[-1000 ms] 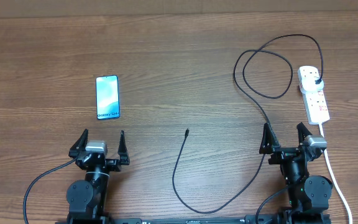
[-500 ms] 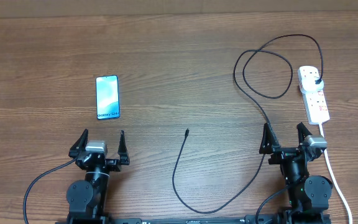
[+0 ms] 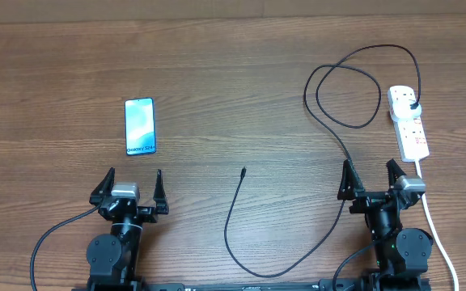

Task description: Plug charger to phone and switch on socket

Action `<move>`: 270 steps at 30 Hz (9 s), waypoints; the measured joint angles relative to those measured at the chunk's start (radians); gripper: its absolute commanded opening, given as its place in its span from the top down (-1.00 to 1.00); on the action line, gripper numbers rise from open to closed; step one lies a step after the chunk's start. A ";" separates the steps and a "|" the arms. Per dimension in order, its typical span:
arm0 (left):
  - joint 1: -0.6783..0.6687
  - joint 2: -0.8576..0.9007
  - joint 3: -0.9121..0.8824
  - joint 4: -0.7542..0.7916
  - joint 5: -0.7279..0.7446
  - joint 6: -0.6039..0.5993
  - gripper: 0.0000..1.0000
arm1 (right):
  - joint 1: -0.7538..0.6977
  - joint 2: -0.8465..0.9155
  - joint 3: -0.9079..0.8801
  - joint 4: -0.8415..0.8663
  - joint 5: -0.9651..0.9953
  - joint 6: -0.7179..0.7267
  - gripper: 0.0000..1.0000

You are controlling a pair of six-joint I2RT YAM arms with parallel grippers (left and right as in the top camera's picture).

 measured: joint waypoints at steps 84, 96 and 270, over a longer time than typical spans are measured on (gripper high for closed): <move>0.000 1.566 1.473 -1.024 0.052 -0.112 -0.99 | 0.000 1.247 1.317 -1.073 -0.222 0.031 -1.00; 0.009 1.903 1.474 -0.890 -0.037 -0.166 -0.99 | 0.000 1.248 1.317 -1.086 -0.222 0.030 -1.00; -0.106 2.162 1.829 -1.181 0.796 -0.799 0.10 | 0.000 1.409 1.317 -1.095 -0.229 0.210 -1.00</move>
